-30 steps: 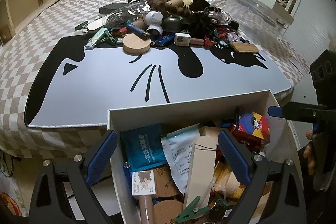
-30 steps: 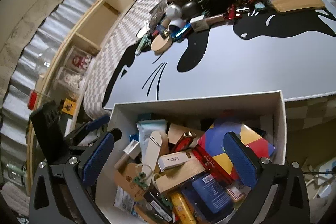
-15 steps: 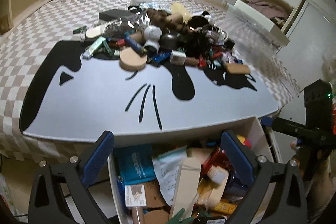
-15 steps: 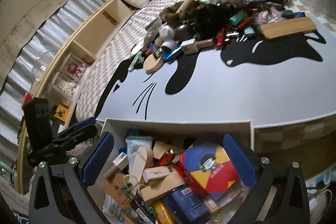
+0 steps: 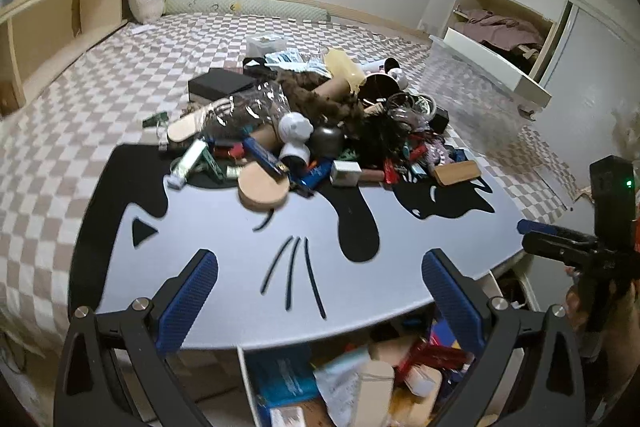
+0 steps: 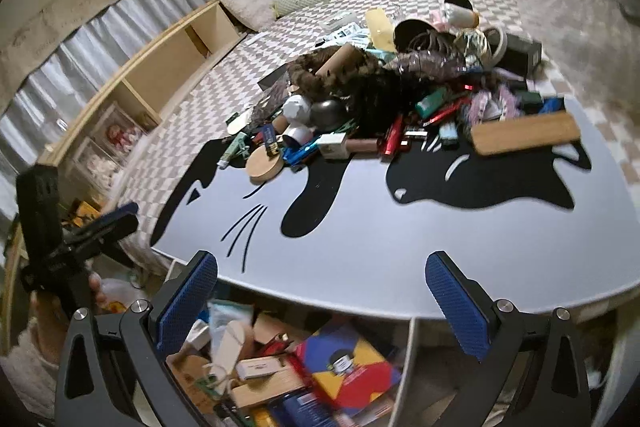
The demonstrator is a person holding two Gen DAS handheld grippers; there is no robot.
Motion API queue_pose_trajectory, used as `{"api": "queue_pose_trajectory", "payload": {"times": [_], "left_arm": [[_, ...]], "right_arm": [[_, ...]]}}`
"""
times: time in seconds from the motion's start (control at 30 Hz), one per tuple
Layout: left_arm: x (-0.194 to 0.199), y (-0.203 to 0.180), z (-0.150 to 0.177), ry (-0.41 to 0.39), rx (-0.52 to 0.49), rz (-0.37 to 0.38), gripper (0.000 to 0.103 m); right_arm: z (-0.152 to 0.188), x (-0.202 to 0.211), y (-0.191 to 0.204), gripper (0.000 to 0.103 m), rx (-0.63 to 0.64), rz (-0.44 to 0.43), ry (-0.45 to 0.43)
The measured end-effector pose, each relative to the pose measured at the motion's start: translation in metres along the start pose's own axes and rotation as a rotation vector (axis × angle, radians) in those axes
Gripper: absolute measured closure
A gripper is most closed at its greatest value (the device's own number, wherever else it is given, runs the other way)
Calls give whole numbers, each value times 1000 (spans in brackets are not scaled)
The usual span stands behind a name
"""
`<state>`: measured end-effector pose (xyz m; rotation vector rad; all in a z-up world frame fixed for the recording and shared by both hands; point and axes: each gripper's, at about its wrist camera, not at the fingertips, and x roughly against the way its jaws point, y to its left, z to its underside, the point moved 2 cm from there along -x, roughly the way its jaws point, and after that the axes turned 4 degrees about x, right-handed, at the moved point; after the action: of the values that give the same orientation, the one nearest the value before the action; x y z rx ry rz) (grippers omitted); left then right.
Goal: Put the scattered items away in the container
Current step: 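Move both grippers back over the heap of items on the mat, then reach the right gripper to the red lighter while the left gripper approaches the wooden disc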
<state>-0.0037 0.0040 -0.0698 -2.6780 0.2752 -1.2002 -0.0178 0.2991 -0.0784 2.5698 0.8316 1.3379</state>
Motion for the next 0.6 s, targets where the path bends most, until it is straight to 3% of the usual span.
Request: {"api": "queue_pose_trajectory", "payload": {"times": [0.3, 0.6], "left_arm": [[-41, 9, -31, 36, -45, -40, 0], [-88, 13, -46, 96, -73, -62, 0]], "right_arm": [[-35, -23, -5, 0, 66, 83, 35], [-53, -53, -14, 0, 97, 100, 90]]}}
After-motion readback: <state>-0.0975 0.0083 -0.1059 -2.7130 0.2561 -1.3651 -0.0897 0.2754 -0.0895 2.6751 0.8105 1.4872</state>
